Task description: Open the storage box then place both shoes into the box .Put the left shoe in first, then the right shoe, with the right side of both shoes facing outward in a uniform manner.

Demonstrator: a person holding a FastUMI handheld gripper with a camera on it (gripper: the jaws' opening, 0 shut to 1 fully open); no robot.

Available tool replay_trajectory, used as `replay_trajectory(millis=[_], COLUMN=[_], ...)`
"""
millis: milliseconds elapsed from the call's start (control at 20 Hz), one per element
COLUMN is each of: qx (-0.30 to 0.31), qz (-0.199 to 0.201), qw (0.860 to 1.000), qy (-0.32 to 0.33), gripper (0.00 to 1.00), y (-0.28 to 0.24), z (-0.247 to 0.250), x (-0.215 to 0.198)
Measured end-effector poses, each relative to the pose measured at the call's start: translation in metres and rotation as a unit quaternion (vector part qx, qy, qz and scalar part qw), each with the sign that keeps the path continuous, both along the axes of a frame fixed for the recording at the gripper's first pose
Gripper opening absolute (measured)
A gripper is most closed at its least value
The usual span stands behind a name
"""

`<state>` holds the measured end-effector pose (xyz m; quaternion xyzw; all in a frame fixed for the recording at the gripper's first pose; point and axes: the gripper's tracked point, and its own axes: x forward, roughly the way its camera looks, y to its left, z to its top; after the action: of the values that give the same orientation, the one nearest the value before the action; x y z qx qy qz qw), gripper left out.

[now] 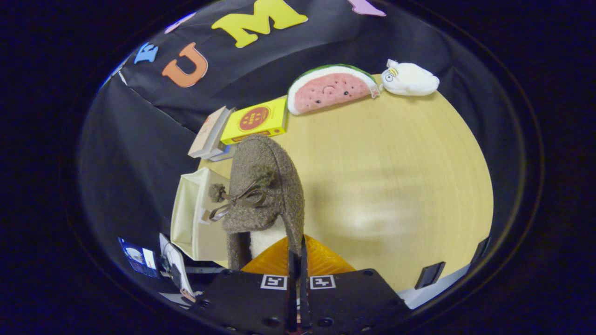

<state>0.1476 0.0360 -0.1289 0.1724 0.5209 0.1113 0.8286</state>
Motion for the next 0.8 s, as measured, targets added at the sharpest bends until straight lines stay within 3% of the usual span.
replay_trajectory(millis=[350,800], qx=[0.007,-0.006], qz=[0.031,0.056], qw=[0.999,0.998], qy=[-0.039,0.020], gripper=[0.03,0.03], y=[0.107,0.244], z=[0.051,0.000], x=[0.007,0.001])
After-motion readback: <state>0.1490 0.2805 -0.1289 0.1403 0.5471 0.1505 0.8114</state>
